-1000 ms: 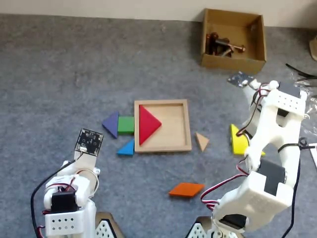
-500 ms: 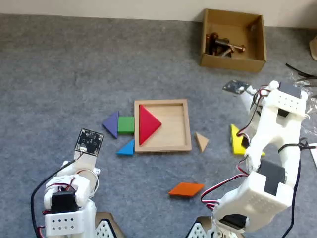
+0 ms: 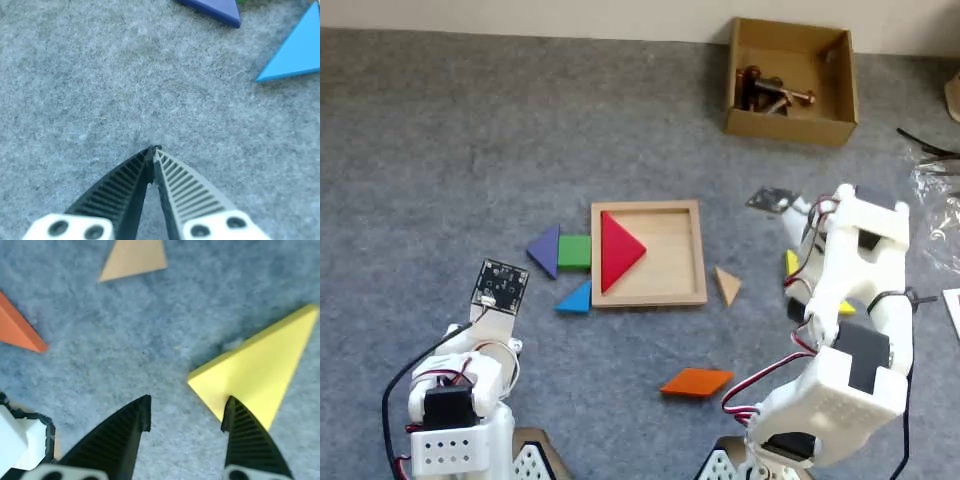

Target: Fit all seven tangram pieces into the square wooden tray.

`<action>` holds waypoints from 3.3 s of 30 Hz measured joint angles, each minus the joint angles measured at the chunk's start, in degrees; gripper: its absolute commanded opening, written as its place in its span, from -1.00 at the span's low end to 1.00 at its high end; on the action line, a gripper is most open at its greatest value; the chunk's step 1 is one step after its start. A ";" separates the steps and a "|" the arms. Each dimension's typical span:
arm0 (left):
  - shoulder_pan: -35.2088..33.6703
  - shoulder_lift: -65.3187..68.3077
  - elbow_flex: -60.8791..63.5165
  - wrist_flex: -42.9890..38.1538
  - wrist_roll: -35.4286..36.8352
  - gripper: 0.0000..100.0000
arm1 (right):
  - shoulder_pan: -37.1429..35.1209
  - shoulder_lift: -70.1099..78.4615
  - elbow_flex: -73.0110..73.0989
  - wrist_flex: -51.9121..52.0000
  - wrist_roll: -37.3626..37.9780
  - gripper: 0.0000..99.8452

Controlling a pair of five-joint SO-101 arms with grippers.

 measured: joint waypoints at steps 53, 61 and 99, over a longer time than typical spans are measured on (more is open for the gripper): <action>0.00 0.00 0.00 0.00 0.00 -0.97 | 2.73 0.97 3.78 -27.43 0.09 -0.44; 0.00 0.00 0.00 0.00 0.00 -0.97 | 2.73 1.32 3.78 -27.52 0.09 -0.44; 0.00 0.00 0.00 0.00 0.00 -0.97 | 2.90 1.23 7.82 -28.22 0.00 -0.62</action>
